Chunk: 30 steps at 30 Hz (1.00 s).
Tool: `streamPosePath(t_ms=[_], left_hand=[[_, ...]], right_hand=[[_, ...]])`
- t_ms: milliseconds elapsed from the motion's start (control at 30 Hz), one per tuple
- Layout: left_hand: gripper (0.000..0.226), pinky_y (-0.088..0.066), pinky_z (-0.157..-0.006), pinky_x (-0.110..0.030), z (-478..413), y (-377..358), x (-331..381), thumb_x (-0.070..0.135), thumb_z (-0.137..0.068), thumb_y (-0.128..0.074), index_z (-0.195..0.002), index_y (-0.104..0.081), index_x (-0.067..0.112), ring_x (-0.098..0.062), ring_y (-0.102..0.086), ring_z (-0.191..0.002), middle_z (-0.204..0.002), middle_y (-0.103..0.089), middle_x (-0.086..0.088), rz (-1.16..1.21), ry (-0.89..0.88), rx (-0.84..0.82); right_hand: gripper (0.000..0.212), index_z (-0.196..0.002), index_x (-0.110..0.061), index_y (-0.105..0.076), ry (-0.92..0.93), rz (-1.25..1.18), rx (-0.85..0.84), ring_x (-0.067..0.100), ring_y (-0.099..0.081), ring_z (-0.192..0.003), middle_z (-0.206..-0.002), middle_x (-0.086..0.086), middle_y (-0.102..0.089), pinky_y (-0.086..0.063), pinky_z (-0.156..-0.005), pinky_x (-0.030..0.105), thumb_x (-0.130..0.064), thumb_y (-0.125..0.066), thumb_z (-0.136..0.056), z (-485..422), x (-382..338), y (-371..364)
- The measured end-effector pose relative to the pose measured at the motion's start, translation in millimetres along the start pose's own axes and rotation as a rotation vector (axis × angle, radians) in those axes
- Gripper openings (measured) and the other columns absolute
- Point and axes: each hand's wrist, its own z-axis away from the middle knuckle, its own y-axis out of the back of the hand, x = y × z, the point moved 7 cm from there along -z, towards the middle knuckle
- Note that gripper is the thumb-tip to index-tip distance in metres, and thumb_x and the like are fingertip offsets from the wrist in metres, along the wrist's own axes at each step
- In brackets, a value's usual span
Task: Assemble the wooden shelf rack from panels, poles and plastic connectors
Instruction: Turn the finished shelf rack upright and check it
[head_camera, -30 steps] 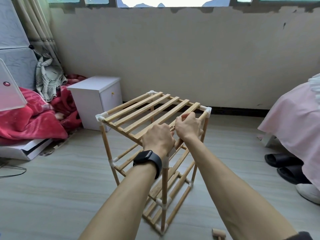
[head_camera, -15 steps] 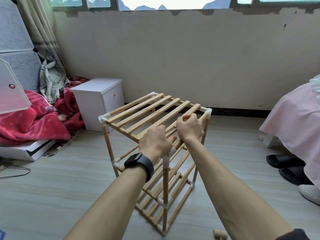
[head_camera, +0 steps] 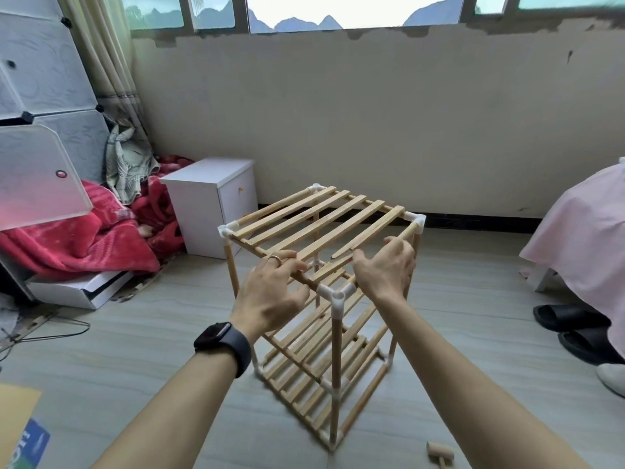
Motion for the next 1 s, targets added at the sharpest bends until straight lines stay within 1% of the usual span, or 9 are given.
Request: streamPosePath(t_ms=[100, 233, 300, 400, 533, 733, 800, 900, 1000], left_hand=[[0.039, -0.035, -0.113, -0.046, 1, -3, -7, 0.058, -0.092, -0.05, -0.129, -0.058, 0.048, -0.012, -0.033, -0.141, -0.153, -0.036, 0.013, -0.084, -0.057, -0.05], [0.045, -0.04, -0.108, -0.044, 6, -6, -7, 0.067, -0.092, -0.045, -0.131, -0.06, 0.048, -0.01, -0.037, -0.136, -0.151, -0.037, 0.012, -0.082, -0.09, -0.041], [0.045, -0.042, -0.107, -0.044, 8, -7, -3, 0.067, -0.094, -0.045, -0.131, -0.061, 0.047, -0.01, -0.039, -0.134, -0.15, -0.038, 0.01, -0.07, -0.093, -0.019], [0.044, -0.043, -0.107, -0.045, 8, -10, 6, 0.064, -0.096, -0.044, -0.133, -0.06, 0.045, -0.014, -0.039, -0.135, -0.149, -0.04, 0.005, -0.085, -0.089, 0.002], [0.043, -0.044, -0.103, -0.042, 9, -19, 27, 0.063, -0.097, -0.044, -0.133, -0.06, 0.046, -0.017, -0.037, -0.135, -0.147, -0.038, 0.002, -0.133, -0.084, 0.004], [0.042, -0.044, -0.1, -0.04, 6, -37, 76, 0.067, -0.095, -0.043, -0.13, -0.059, 0.049, -0.02, -0.037, -0.131, -0.14, -0.04, -0.001, -0.229, -0.087, 0.004], [0.041, -0.044, -0.1, -0.04, 7, -42, 91, 0.063, -0.096, -0.047, -0.132, -0.057, 0.049, -0.019, -0.039, -0.129, -0.138, -0.042, 0.0, -0.241, -0.132, -0.006], [0.034, -0.05, -0.097, -0.035, 5, -42, 103, 0.052, -0.097, -0.055, -0.129, -0.06, 0.043, -0.01, -0.051, -0.119, -0.132, -0.049, 0.006, -0.06, -0.208, -0.044], [0.03, -0.054, -0.09, -0.032, -3, -25, 100, 0.043, -0.098, -0.055, -0.127, -0.06, 0.041, -0.005, -0.057, -0.104, -0.126, -0.055, 0.008, 0.052, -0.252, -0.044]], right_hand=[[0.069, -0.14, -0.015, -0.037, -0.077, -0.196, -0.183, 0.022, -0.052, -0.115, -0.127, 0.006, -0.049, -0.045, -0.09, 0.033, -0.044, -0.072, -0.089, 35, 15, -7], [0.03, -0.11, -0.018, -0.049, -0.109, -0.367, -0.327, 0.002, -0.061, -0.072, -0.094, 0.001, -0.061, -0.045, -0.051, 0.012, -0.043, -0.062, -0.098, 61, 21, -10], [0.021, -0.103, -0.016, -0.052, -0.079, -0.352, -0.327, -0.001, -0.058, -0.057, -0.085, 0.002, -0.058, -0.043, -0.045, 0.011, -0.037, -0.057, -0.102, 57, 16, -6], [0.021, -0.102, -0.013, -0.054, -0.081, -0.274, -0.317, 0.008, -0.058, -0.066, -0.088, 0.006, -0.061, -0.047, -0.052, 0.02, -0.034, -0.053, -0.102, 50, 14, 0], [0.017, -0.102, -0.013, -0.057, -0.137, -0.252, -0.315, 0.026, -0.066, -0.087, -0.1, 0.011, -0.066, -0.059, -0.077, 0.044, -0.028, -0.051, -0.102, 41, 23, 11], [0.015, -0.105, -0.011, -0.061, -0.165, -0.225, -0.361, 0.022, -0.063, -0.094, -0.105, 0.01, -0.066, -0.054, -0.079, 0.038, -0.021, -0.05, -0.104, 15, 41, 43], [0.013, -0.103, -0.011, -0.062, -0.18, -0.216, -0.382, 0.022, -0.063, -0.095, -0.107, 0.011, -0.066, -0.051, -0.072, 0.032, -0.019, -0.052, -0.104, 5, 47, 57], [0.011, -0.099, -0.015, -0.06, -0.21, -0.233, -0.381, 0.017, -0.064, -0.091, -0.108, 0.009, -0.065, -0.048, -0.064, 0.024, -0.014, -0.051, -0.105, -8, 58, 76], [0.01, -0.108, -0.013, -0.058, -0.248, -0.246, -0.343, 0.024, -0.067, -0.096, -0.11, 0.011, -0.062, -0.053, -0.066, 0.027, -0.013, -0.047, -0.106, -14, 69, 84]])
